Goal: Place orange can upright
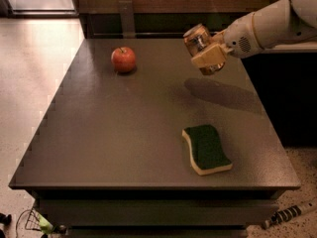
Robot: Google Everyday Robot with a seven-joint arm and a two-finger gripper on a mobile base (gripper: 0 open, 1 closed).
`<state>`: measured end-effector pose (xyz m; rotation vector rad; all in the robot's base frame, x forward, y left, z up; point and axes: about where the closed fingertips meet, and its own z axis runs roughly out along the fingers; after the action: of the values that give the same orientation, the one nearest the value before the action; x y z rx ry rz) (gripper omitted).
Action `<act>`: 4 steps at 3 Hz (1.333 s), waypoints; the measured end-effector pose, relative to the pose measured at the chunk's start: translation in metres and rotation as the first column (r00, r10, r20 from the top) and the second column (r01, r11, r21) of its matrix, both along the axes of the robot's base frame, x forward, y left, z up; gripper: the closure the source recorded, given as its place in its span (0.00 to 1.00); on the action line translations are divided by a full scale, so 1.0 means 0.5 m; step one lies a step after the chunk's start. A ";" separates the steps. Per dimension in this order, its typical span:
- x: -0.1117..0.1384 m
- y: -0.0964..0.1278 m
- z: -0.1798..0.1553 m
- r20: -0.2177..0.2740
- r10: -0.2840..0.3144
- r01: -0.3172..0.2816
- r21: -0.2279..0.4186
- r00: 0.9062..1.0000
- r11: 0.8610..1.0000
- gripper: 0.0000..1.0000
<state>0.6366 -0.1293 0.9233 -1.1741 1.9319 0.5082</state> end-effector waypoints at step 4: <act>0.065 -0.012 -0.090 0.027 0.099 -0.103 0.287 0.995 0.953 1.00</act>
Offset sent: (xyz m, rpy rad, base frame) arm 0.0276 -0.0024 -0.0332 0.1533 -0.1100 0.1617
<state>0.6689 -0.1352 0.8782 -1.0857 1.7231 0.8060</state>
